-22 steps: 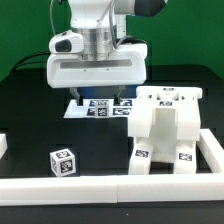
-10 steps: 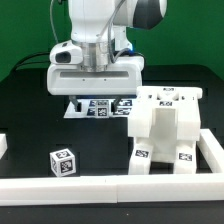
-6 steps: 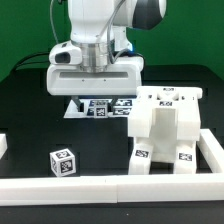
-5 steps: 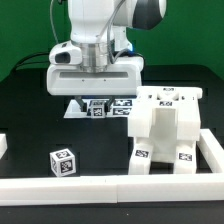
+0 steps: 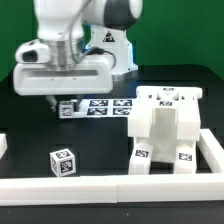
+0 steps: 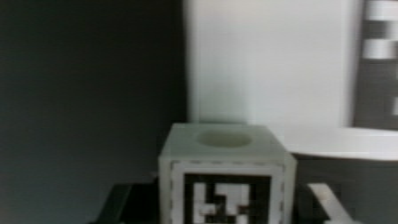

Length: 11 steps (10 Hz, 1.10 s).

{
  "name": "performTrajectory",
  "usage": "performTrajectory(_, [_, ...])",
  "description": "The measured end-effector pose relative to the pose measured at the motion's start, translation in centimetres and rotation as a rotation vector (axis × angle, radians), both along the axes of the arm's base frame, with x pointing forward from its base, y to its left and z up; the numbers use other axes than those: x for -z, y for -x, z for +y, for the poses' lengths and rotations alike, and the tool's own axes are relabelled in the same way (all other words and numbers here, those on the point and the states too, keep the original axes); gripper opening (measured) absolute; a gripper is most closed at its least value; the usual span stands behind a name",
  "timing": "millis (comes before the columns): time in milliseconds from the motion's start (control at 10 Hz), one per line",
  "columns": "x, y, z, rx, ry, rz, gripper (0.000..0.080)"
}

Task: Assemble chair

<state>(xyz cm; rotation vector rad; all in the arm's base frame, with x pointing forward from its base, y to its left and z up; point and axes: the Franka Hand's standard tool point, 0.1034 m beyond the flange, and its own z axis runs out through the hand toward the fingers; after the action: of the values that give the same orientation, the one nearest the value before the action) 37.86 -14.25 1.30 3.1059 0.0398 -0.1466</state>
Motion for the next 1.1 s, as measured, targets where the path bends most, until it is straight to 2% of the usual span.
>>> performTrajectory(100, [0.2, -0.3, -0.7, 0.015, 0.003, 0.000, 0.0282])
performTrajectory(400, [0.4, -0.6, 0.6, 0.031, 0.002, 0.002, 0.0284])
performTrajectory(800, [0.5, -0.6, 0.8, 0.030, -0.004, 0.011, 0.0285])
performTrajectory(900, [0.4, -0.8, 1.1, 0.031, -0.021, 0.035, 0.0473])
performTrajectory(1000, [-0.3, -2.4, 1.1, 0.012, -0.026, 0.036, 0.0609])
performTrajectory(1100, [-0.8, -3.4, 1.4, 0.032, -0.039, 0.051, 0.0637])
